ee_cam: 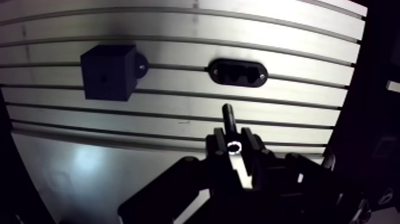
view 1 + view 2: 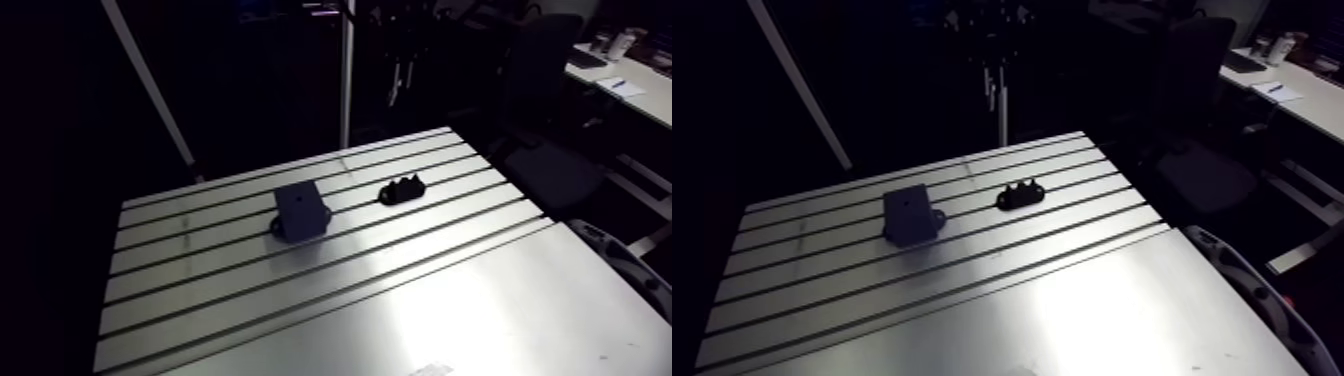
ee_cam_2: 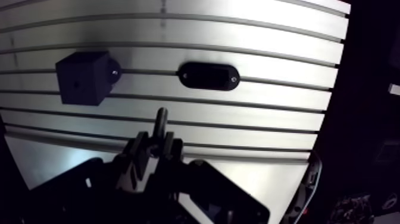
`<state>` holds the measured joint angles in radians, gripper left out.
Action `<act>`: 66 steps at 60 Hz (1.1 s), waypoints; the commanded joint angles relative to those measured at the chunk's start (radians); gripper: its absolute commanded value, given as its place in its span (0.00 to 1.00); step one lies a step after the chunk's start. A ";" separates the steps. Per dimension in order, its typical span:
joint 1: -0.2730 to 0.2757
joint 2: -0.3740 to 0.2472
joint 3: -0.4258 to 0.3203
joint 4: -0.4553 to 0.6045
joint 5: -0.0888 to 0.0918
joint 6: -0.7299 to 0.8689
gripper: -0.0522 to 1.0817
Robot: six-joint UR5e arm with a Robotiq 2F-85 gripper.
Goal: Pick up the M10 bolt and insert it into the hole until fully seated.
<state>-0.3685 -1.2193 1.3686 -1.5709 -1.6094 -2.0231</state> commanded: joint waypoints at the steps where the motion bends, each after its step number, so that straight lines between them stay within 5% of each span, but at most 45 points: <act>1: 0.077 -0.007 -0.073 0.152 -0.003 0.013 1.00; 28: 0.219 0.036 -0.108 0.278 -0.014 0.033 1.00; 66: 0.275 0.091 -0.103 0.220 -0.027 0.085 1.00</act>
<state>-0.1094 -1.1435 1.2518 -1.3121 -1.6354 -1.9710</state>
